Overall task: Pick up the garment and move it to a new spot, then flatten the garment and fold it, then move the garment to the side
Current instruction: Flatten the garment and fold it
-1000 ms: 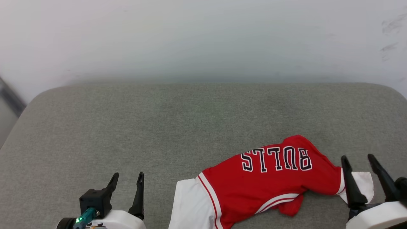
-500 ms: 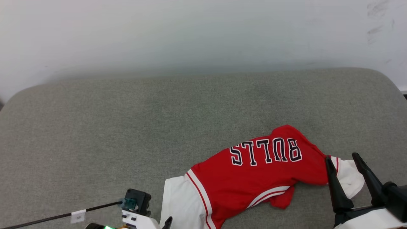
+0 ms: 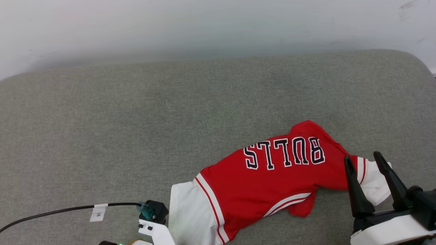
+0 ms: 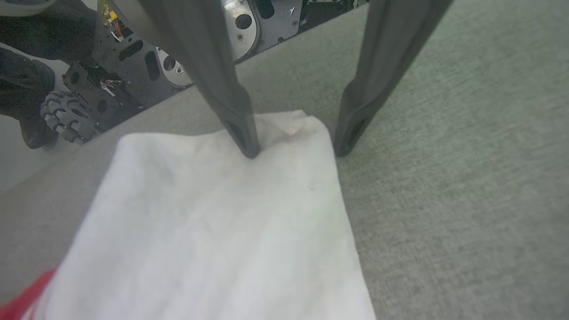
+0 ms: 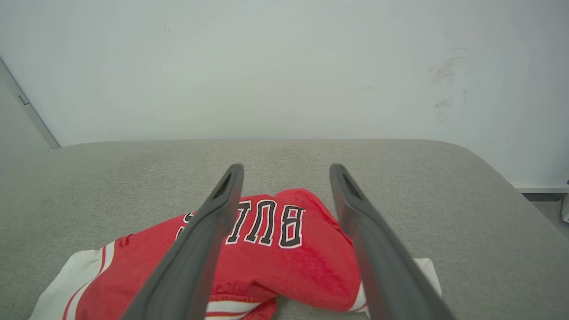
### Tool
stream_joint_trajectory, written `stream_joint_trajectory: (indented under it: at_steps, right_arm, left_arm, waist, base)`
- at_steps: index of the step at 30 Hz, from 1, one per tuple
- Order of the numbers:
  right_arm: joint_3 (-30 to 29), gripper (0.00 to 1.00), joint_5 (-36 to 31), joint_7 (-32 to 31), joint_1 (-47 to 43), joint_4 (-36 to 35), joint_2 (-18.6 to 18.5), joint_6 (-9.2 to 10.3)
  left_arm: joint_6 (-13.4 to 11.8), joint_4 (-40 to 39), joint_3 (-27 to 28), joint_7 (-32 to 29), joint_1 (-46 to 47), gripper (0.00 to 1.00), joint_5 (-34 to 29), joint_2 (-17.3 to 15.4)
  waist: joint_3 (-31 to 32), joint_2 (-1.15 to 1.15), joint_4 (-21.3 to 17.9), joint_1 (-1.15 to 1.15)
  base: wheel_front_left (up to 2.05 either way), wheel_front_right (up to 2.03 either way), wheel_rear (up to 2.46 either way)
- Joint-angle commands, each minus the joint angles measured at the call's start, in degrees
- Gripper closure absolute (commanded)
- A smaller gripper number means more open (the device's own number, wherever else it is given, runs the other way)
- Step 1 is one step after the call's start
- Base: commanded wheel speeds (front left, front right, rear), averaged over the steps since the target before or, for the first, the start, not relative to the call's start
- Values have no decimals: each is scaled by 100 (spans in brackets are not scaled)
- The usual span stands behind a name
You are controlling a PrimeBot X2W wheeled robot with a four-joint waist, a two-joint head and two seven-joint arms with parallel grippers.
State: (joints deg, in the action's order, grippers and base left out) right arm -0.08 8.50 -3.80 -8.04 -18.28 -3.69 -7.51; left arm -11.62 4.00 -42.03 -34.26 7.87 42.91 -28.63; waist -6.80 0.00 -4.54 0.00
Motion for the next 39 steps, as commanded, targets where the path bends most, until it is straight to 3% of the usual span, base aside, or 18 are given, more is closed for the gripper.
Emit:
stream_joint_trajectory:
  at_steps: [1, 12, 17, 25, 28, 39]
  right_arm:
    - [-6, 0, -5, 36, 92, 19, -4, 3]
    - [-391, 0, 447, -442, -181, 275, -13, 3]
    - [-907, 0, 757, -1114, -282, 694, -100, 3]
    - [-1631, 0, 1115, -2466, 35, 1628, -529, 3]
    - [-1555, 0, 1255, -3013, 427, 2127, -804, 3]
    - [-851, 0, 1437, -3842, 1523, 3472, -1171, 2]
  left_arm:
    - [100, 271, -204, -200, -251, 100, 161, 128]
    - [-340, -64, 534, 1300, -164, 100, -213, 12]
    - [-590, -446, 820, 1730, -168, 100, -397, -144]
    - [-786, -954, 1025, 1998, -61, 100, -585, -297]
    - [-809, -1114, 1037, 2016, 6, 100, -646, -325]
    - [-720, -1247, 971, 2072, 322, 100, -735, -239]
  waist:
    - [40, 0, 3, 0]
    - [408, 0, 178, 0]
    - [470, 0, 242, 0]
    - [379, 0, 288, 0]
    - [207, 0, 327, 0]
    - [-298, 0, 543, 0]
  base:
    - [0, 0, 0]
    - [0, 0, 0]
    - [0, 0, 0]
    - [0, 0, 0]
    - [0, 0, 0]
    - [0, 0, 0]
